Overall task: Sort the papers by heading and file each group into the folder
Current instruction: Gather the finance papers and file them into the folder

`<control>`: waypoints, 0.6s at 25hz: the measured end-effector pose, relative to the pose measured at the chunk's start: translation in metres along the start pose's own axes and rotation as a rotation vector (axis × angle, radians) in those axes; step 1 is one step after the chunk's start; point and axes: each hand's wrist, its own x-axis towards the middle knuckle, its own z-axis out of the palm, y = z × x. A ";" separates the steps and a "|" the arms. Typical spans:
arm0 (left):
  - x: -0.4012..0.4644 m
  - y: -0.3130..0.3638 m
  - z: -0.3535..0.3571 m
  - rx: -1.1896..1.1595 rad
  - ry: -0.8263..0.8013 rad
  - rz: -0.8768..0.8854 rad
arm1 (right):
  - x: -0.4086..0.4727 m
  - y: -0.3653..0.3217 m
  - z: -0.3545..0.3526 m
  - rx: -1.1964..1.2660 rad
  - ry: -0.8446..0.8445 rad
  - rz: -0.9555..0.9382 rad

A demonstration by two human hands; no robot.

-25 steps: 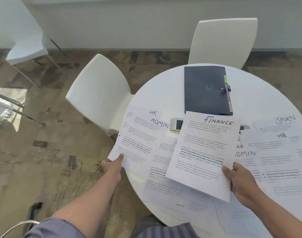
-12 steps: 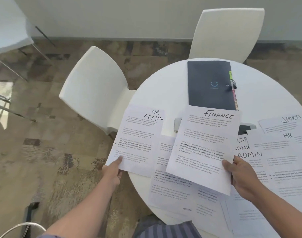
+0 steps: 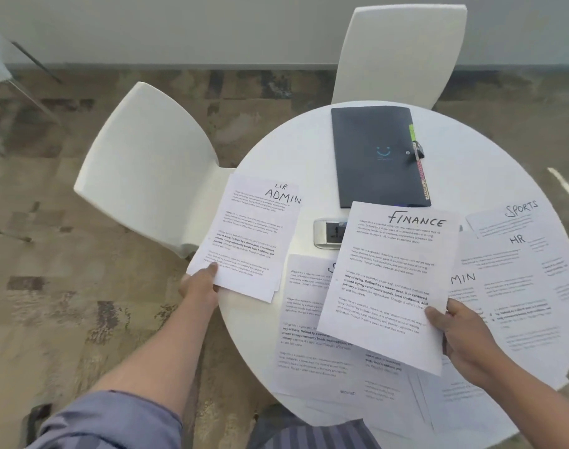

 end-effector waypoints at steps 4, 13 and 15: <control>0.000 0.010 0.016 0.000 -0.011 0.071 | -0.002 0.001 0.001 0.008 0.012 0.001; -0.005 0.016 0.008 -0.004 0.085 0.076 | -0.008 -0.002 0.004 0.035 0.010 -0.012; -0.010 0.019 0.009 0.001 0.069 0.054 | -0.011 -0.002 0.003 0.037 0.011 -0.017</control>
